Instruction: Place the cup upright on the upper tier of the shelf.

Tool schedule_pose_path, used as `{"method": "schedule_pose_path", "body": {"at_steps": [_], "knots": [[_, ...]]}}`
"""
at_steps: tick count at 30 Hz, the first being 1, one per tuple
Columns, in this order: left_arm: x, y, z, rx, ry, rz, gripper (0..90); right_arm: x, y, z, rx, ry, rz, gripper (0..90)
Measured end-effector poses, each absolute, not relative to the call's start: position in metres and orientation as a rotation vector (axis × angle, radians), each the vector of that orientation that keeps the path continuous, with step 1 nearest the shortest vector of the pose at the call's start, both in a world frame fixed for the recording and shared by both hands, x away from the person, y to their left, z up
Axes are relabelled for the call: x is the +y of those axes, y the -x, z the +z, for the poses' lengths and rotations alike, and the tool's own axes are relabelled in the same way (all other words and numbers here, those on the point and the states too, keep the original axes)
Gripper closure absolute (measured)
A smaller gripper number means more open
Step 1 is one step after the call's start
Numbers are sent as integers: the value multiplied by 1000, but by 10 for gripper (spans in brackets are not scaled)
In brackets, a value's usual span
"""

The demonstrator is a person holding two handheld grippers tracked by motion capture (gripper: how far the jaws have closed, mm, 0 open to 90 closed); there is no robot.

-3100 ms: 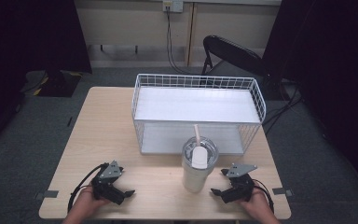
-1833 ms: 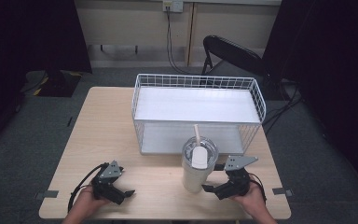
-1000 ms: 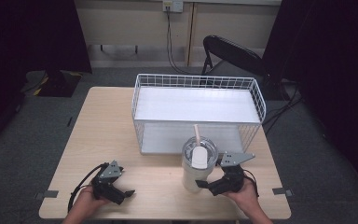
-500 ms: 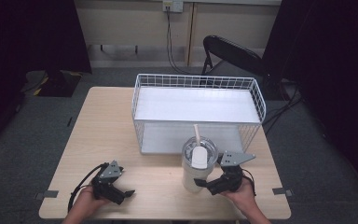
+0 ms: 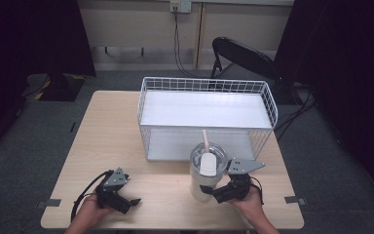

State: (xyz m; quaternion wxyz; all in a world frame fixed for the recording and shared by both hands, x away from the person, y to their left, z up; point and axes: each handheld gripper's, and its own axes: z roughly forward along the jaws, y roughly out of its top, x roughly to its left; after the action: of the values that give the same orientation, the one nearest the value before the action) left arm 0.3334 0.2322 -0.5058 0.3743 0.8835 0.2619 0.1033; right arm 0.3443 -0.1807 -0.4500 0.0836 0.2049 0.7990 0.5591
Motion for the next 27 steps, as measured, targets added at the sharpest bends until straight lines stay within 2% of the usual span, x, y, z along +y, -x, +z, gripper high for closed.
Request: {"method": "schedule_pose_path", "body": {"at_steps": [27], "knots": [[232, -334, -506, 673, -2261, 267, 0, -174, -344, -452, 2337, -598, 1702, 76]]}}
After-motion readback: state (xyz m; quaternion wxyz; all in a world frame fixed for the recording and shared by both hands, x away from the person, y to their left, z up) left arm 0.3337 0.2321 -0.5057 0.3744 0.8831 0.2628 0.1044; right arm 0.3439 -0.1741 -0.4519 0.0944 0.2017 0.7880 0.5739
